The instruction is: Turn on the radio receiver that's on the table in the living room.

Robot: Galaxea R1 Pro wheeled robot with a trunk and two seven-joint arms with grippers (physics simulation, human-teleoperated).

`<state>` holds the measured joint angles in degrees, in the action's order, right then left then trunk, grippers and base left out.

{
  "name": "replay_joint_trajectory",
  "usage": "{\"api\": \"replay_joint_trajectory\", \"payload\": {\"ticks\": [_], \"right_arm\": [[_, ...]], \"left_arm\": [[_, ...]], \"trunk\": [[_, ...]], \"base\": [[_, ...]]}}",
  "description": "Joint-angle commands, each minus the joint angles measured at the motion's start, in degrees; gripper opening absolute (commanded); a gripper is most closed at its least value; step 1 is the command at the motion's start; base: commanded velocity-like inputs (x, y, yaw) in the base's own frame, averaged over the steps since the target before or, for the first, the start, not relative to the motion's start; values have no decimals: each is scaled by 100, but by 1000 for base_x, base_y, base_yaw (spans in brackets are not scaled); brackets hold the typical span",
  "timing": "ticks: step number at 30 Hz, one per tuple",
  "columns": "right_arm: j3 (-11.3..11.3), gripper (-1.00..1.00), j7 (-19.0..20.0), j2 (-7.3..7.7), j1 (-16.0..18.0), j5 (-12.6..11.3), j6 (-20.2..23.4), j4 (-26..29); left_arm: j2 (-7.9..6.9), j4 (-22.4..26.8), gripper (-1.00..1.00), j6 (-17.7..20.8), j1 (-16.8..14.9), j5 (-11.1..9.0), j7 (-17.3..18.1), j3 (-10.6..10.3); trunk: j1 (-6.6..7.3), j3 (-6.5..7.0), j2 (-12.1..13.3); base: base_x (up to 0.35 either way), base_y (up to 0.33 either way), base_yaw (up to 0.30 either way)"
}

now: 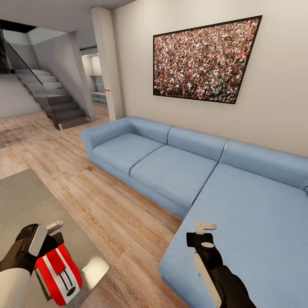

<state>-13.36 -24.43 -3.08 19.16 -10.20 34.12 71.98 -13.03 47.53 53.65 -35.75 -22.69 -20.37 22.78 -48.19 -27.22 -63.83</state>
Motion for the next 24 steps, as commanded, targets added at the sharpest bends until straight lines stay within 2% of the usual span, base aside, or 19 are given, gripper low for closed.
{"api": "replay_joint_trajectory", "payload": {"ticks": [1, 10, 14, 18, 24], "right_arm": [[0, -100, 0, 0, 0, 0, 1, 0], [0, -100, 0, 0, 0, 0, 4, 0], [0, -100, 0, 0, 0, 0, 6, 0], [0, -100, 0, 0, 0, 0, 10, 0], [-4, -100, 0, 0, 0, 0, 15, 0]], "left_arm": [[-3, 0, -100, 6, -1, 27, -11, -2], [32, 36, -100, -3, -2, 19, 1, -2], [11, 37, -100, -3, -2, 25, 287, -2], [-4, 37, -100, -3, -2, 27, 339, -2], [-6, 29, -100, -3, -2, 27, 348, -10]], "trunk": [[0, 0, 0], [0, 0, 0], [0, 0, 0], [0, 0, 0], [-132, -108, -241]], "base": [[0, 0, 0], [0, 0, 0], [0, 0, 0], [0, 0, 0], [0, 0, 0]]}}
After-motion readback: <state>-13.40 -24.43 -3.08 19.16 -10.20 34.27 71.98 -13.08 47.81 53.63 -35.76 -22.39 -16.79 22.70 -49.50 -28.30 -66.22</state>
